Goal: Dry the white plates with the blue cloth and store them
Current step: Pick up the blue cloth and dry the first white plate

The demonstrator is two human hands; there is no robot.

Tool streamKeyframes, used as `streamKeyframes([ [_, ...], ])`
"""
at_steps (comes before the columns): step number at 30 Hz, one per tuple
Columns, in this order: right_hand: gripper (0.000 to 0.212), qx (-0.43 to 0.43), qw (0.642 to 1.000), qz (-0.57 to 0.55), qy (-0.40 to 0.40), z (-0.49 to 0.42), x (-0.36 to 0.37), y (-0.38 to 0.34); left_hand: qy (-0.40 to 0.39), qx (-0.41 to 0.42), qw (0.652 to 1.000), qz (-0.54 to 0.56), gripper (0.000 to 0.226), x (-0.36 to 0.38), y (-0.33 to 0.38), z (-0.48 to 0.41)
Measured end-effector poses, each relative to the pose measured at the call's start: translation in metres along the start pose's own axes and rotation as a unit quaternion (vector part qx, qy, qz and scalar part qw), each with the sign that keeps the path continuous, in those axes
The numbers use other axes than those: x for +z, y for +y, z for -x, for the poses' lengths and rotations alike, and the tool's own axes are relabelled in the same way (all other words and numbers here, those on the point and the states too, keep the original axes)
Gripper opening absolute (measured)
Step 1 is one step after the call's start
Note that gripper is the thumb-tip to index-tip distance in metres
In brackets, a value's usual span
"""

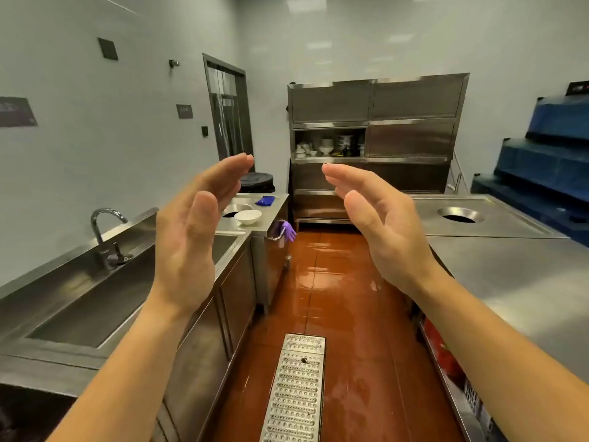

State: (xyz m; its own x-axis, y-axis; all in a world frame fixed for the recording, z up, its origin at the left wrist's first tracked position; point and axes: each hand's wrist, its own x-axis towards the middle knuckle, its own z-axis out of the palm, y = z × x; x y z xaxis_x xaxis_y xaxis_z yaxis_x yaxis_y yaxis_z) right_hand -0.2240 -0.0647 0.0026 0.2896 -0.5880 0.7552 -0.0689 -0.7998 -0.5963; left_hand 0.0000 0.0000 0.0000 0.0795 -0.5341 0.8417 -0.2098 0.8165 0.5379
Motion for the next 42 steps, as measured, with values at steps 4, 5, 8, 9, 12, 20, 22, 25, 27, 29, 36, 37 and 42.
streamKeyframes([
  [4, 0.07, 0.026, 1.0, 0.009, -0.005, -0.062, 0.012, 0.06, 0.007, 0.0, 1.0, -0.025, 0.066, -0.005, -0.071, -0.057],
  [5, 0.07, 0.027, 0.999, 0.016, -0.006, -0.073, 0.013, 0.076, 0.006, 0.001, 1.0, -0.023, 0.065, -0.004, -0.089, -0.066],
  [8, 0.068, 0.018, 0.999, 0.026, -0.006, -0.109, 0.017, 0.133, -0.004, 0.001, 1.0, -0.011, 0.059, 0.0, -0.15, -0.096],
  [9, 0.067, 0.016, 1.0, 0.025, -0.006, -0.118, 0.018, 0.15, -0.005, 0.001, 1.0, -0.007, 0.058, 0.001, -0.168, -0.105],
  [12, 0.067, 0.013, 1.0, 0.02, -0.004, -0.148, 0.019, 0.209, -0.007, 0.0, 1.0, -0.015, 0.056, 0.01, -0.225, -0.13],
  [20, 0.078, -0.038, 0.998, -0.02, -0.035, -0.271, 0.004, 0.373, 0.003, 0.019, 0.998, -0.053, 0.053, 0.042, -0.372, -0.237],
  [22, 0.076, -0.041, 0.998, -0.027, -0.048, -0.307, 0.0, 0.412, 0.013, 0.018, 0.998, -0.062, 0.052, 0.049, -0.407, -0.269],
  [25, 0.076, -0.036, 0.997, -0.035, -0.056, -0.355, 0.003, 0.466, 0.015, 0.014, 0.997, -0.075, 0.052, 0.057, -0.461, -0.31],
  [27, 0.077, -0.034, 0.997, -0.04, -0.06, -0.385, 0.007, 0.504, 0.017, 0.009, 0.997, -0.081, 0.053, 0.059, -0.499, -0.332],
  [29, 0.078, -0.034, 0.996, -0.043, -0.066, -0.411, 0.014, 0.542, 0.016, 0.002, 0.997, -0.079, 0.055, 0.06, -0.539, -0.349],
  [36, 0.081, -0.038, 0.994, -0.053, -0.09, -0.506, 0.057, 0.682, 0.041, 0.009, 0.996, -0.08, 0.06, 0.048, -0.697, -0.409],
  [37, 0.081, -0.04, 0.993, -0.054, -0.093, -0.521, 0.062, 0.7, 0.045, 0.01, 0.996, -0.079, 0.059, 0.044, -0.718, -0.419],
  [42, 0.084, -0.049, 0.993, -0.046, -0.099, -0.612, 0.084, 0.78, 0.054, 0.014, 0.994, -0.098, 0.061, 0.032, -0.817, -0.493],
])
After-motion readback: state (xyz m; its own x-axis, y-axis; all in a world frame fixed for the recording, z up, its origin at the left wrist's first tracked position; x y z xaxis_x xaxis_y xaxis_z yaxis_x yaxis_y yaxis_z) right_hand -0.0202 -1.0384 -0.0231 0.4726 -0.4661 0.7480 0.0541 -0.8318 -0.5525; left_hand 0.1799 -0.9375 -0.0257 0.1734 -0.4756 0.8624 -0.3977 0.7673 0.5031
